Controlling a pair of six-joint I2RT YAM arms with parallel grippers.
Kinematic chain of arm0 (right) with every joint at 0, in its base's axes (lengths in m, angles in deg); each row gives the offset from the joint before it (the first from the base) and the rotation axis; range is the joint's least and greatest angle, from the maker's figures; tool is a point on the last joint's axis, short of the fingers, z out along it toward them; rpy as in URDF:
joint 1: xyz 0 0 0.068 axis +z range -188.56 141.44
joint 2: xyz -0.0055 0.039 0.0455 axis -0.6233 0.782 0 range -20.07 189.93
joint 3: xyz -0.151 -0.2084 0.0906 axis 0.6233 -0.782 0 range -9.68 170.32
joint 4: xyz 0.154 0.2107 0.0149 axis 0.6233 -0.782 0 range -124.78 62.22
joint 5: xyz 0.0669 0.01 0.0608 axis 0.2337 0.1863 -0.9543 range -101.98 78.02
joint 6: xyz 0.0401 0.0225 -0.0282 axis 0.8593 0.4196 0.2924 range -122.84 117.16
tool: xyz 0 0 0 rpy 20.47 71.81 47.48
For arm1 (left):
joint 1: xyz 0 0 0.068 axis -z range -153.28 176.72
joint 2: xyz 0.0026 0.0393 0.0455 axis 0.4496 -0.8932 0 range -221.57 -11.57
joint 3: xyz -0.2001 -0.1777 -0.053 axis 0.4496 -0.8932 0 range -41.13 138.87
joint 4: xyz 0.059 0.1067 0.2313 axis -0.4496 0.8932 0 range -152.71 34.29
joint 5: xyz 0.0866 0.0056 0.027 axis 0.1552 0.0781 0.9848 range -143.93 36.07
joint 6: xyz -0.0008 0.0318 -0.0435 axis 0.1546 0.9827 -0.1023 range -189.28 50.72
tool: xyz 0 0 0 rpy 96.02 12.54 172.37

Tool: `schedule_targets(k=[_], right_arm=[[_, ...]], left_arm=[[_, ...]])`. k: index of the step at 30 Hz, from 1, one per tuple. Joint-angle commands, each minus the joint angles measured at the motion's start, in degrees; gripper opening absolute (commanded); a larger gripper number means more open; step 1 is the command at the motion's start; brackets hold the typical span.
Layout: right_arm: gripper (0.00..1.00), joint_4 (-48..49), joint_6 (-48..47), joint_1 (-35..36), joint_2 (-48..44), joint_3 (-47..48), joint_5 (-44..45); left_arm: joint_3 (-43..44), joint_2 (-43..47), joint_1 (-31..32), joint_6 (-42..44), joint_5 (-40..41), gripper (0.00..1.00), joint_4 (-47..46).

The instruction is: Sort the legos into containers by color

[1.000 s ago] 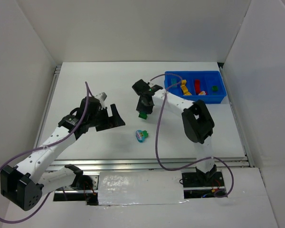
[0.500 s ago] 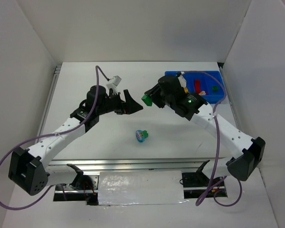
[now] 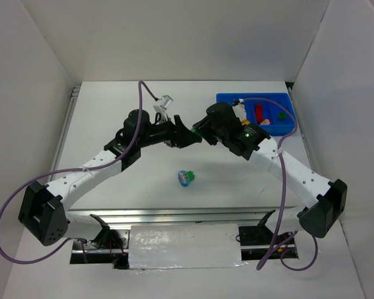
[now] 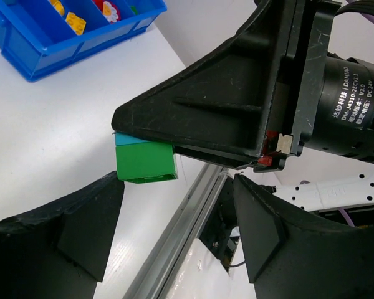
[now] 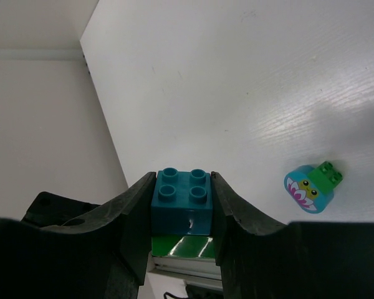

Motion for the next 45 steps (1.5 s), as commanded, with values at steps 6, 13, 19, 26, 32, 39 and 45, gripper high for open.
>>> schedule_targets(k=[6, 13, 19, 26, 32, 39, 45], right_arm=[[0.00, 4.58, 0.47, 0.60, -3.58, -0.24, -1.14], [0.00, 5.29, -0.24, 0.43, -4.98, -0.68, -1.22], [0.00, 8.19, -0.67, 0.69, -4.64, -1.47, -5.97], [0.00, 8.10, -1.03, 1.31, -4.81, -2.70, -7.55], [0.18, 10.29, -3.56, 1.66, -5.07, -3.40, -10.10], [1.00, 18.11, -6.91, -2.72, -10.43, -10.41, -15.01], [1.00, 22.49, -18.66, -16.43, -13.15, -14.38, -32.56]], left_arm=[[1.62, -0.06, 1.25, 1.03, -0.90, 0.85, -6.65], [2.50, 0.63, 1.43, 3.32, 1.12, 0.88, -2.34], [1.44, 1.43, 1.43, 2.88, 2.27, 0.61, -4.62], [2.49, 2.13, 1.43, 3.49, 3.76, 0.32, -3.66], [3.12, 1.78, 1.34, 3.93, 4.03, 0.00, -2.61], [1.09, 5.47, 1.34, 6.04, 3.68, 0.00, -1.64], [6.09, 4.51, 0.90, 8.85, -2.01, 0.00, 7.05]])
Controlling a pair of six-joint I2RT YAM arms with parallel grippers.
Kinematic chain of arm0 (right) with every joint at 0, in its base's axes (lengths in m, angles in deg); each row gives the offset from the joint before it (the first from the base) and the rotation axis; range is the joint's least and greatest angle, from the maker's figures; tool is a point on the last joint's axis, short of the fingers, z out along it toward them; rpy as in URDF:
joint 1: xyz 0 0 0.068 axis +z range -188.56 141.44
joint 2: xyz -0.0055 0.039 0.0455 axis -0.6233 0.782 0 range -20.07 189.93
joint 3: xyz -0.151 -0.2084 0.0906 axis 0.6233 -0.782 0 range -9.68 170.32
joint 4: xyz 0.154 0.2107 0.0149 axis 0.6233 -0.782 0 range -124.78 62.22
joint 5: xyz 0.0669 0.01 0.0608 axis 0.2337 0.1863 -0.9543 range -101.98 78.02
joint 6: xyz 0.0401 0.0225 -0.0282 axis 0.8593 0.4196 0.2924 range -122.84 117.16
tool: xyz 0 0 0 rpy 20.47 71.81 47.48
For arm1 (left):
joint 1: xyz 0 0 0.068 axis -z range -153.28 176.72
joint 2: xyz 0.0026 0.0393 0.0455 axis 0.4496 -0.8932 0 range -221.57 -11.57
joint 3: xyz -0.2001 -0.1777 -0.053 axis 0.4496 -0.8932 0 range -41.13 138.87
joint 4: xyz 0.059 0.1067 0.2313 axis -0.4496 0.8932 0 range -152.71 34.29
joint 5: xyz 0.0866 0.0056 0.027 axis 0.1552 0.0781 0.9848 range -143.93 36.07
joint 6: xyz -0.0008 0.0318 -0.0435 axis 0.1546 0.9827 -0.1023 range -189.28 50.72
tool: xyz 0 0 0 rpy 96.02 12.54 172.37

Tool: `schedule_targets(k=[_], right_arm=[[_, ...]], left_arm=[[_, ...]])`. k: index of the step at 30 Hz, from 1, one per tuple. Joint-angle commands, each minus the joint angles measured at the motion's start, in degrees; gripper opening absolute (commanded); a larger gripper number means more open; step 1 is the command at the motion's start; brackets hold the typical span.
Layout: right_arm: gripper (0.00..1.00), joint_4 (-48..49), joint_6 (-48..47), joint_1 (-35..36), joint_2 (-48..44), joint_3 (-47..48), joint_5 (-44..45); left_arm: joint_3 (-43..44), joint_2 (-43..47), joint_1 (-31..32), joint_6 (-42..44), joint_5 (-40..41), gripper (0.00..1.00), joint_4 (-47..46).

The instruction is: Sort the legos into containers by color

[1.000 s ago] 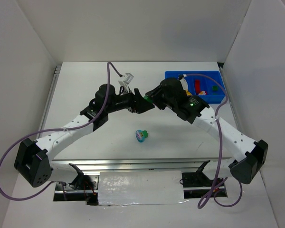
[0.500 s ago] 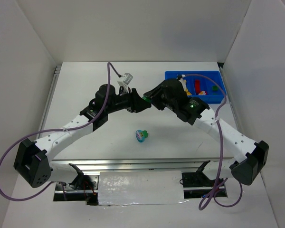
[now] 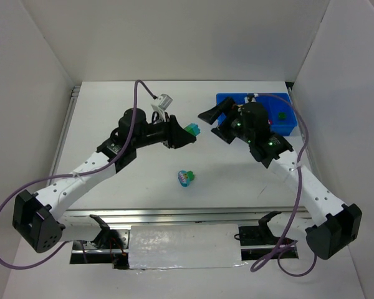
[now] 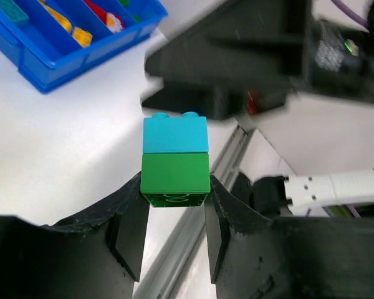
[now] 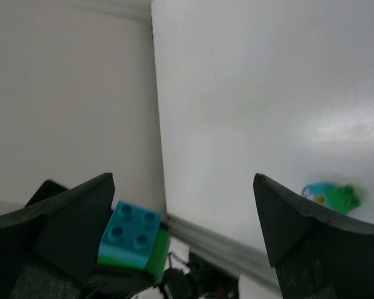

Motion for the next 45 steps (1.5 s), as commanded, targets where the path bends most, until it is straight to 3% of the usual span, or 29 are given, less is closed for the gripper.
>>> schedule_targets(k=[1, 2, 3, 6, 7, 9, 12, 15, 18, 22, 26, 27, 30, 32, 34, 37, 42, 45], right_arm=[[1.00, 12.91, -13.99, -7.74, -3.12, -3.61, -16.82], [1.00, 17.50, -16.22, -11.24, -4.26, -5.02, -23.14], [1.00, 20.77, -18.07, -13.01, -4.53, -7.29, -35.56], [1.00, 31.59, -22.74, -15.31, -4.01, -8.37, -53.38], [1.00, 35.61, -23.79, -15.23, -3.83, -8.28, -63.01], [1.00, 39.76, -22.40, -15.14, -4.62, -9.86, -67.05], [1.00, 54.67, -14.43, -15.14, -6.29, -12.94, -69.43], [0.98, 64.53, -6.70, -14.53, -4.28, -13.38, -73.28], [0.92, 64.84, -5.51, -11.99, -2.35, -11.89, -75.14], [0.91, 57.13, -11.21, -9.08, -2.86, -10.40, -73.48], [0.88, 34.13, -28.50, -5.39, -3.74, -5.39, -68.92], [0.84, 33.90, -28.98, -4.86, -4.09, -5.12, -68.38], [0.59, 37.13, -27.06, -4.59, -4.80, -6.26, -67.24], [0.35, 37.06, -27.57, -4.51, -5.06, -6.79, -66.71], [0.00, 35.58, -28.63, -4.51, -5.33, -7.22, -65.40], [0.00, 32.41, -31.44, -6.26, -6.20, -8.63, -62.15], [0.00, 31.00, -28.38, -17.32, -4.10, -12.32, -52.94], [0.00, 20.05, -28.81, -20.67, -0.24, -8.66, -41.80]], left_arm=[[5.57, 0.38, -0.80, 3.21, -7.49, 0.00, 3.43], [6.19, 0.20, -0.98, 3.57, -12.74, 0.00, 4.31], [6.46, 0.37, -1.07, 3.74, -15.22, 0.00, 4.76], [6.46, 1.60, -1.16, 3.13, -25.50, 0.00, 4.24], [6.72, 1.78, -1.16, 2.61, -28.40, 0.00, 3.71], [6.99, 2.04, -1.16, 0.68, -34.57, 0.00, 3.27], [6.20, 2.83, -1.16, -2.76, -38.79, 0.00, 0.63], [7.42, 3.71, -1.16, -0.04, -37.49, 0.00, 5.63], [7.08, 4.33, -1.16, -2.13, -37.49, 0.00, 3.98], [7.43, 4.33, -1.16, -1.79, -35.73, 0.00, 4.14], [7.25, 4.24, -1.16, -1.97, -35.11, 0.00, 4.15], [7.25, 4.24, -1.16, -1.53, -34.94, 0.00, 4.49], [7.52, 3.98, -1.16, -0.22, -34.06, 0.00, 6.42], [7.34, 3.98, -1.07, -0.38, -34.06, 0.00, 6.26], [7.60, 4.15, -1.16, -0.21, -33.97, 0.00, 6.60], [8.30, 4.86, -1.34, 1.28, -33.71, 0.00, 8.79], [8.40, 8.01, -2.65, 5.15, -31.87, 0.00, 13.46], [7.26, 9.95, -3.97, 5.42, -30.81, 0.00, 13.90]])
